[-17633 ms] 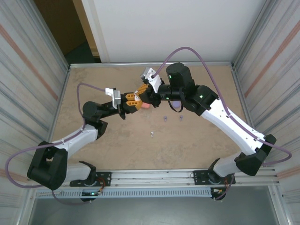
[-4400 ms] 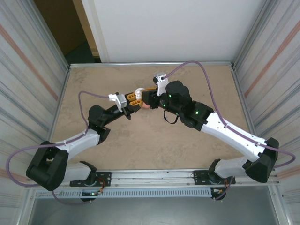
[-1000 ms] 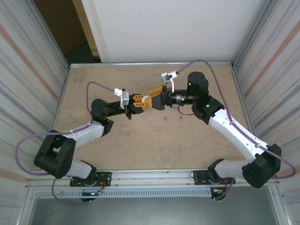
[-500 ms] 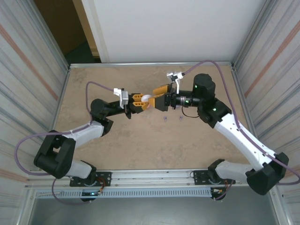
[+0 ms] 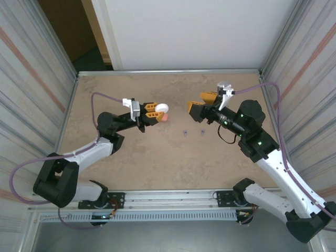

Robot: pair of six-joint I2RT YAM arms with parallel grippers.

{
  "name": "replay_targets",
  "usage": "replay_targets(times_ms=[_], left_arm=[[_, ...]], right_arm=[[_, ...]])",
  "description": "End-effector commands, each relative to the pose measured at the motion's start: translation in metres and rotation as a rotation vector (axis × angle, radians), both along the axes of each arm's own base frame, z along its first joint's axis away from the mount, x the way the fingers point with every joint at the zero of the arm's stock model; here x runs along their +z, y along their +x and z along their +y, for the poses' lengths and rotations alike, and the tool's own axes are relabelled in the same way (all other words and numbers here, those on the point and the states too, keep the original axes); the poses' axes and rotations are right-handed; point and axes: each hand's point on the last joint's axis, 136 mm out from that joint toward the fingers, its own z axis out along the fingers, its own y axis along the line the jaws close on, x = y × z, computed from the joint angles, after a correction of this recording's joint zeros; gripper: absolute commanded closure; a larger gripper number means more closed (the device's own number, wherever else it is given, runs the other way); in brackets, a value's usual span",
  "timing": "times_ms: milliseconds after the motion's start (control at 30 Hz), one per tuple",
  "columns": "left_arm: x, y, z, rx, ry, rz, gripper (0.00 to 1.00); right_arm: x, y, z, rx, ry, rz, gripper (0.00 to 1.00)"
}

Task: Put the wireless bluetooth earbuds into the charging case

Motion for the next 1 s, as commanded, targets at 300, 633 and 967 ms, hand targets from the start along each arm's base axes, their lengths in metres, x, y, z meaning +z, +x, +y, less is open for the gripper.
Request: replay_targets(times_ms=[300, 633, 967], left_arm=[[0.012, 0.007, 0.012, 0.117, 0.007, 0.036, 1.00], [0.005, 0.008, 0.027, 0.238, 0.064, 0.119, 1.00], [-0.050, 0.006, 0.042, 0.319, 0.187, 0.354, 1.00]], right_arm=[[-0.041, 0.029, 0.005, -0.109, -0.030, 0.057, 0.17], [-0.047, 0.034, 0.006, -0.122, -0.064, 0.059, 0.17], [-0.055, 0.034, -0.019, -0.212, -0.108, 0.059, 0.14]])
